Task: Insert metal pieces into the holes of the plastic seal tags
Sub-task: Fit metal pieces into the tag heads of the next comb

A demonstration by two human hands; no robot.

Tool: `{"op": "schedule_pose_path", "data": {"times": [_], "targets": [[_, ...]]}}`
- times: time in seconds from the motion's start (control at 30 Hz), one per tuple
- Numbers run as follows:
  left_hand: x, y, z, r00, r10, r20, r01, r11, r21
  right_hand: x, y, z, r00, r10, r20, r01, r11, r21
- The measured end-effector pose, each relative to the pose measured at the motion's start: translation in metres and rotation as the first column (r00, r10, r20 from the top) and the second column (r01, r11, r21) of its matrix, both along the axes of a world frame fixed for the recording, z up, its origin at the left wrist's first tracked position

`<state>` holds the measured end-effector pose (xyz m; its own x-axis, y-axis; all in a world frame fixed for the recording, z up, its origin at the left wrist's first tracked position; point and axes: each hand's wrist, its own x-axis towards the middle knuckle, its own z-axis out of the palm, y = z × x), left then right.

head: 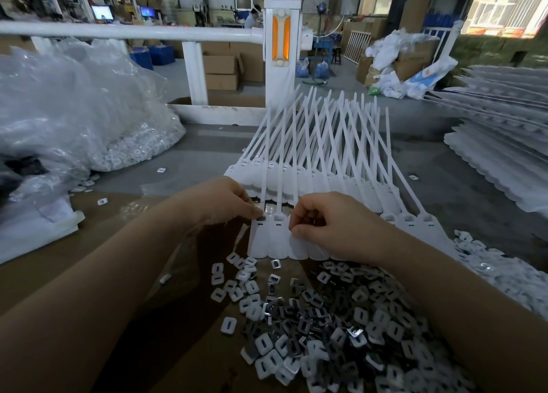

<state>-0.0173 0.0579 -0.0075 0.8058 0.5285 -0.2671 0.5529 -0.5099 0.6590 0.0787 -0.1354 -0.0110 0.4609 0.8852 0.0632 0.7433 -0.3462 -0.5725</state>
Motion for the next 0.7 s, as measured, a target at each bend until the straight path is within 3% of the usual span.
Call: {"op": "schedule_pose_path", "data": {"times": [0.13, 0.27, 0.7], "targets": [[-0.001, 0.002, 0.001, 1.0, -0.02, 0.0, 0.02, 1.0, 0.019, -0.007, -0.004, 0.004, 0.986, 0.166, -0.025, -0.165, 0.986, 0.036], [-0.002, 0.002, 0.001, 1.0, -0.027, -0.007, 0.027, 1.0, 0.01, -0.015, -0.001, 0.007, 0.947, 0.317, 0.047, -0.316, 0.949, -0.013], [-0.002, 0.004, -0.002, 1.0, -0.012, 0.018, 0.012, 1.0, 0.012, -0.02, 0.004, 0.008, 0.923, 0.338, 0.183, -0.312, 0.937, -0.157]]}}
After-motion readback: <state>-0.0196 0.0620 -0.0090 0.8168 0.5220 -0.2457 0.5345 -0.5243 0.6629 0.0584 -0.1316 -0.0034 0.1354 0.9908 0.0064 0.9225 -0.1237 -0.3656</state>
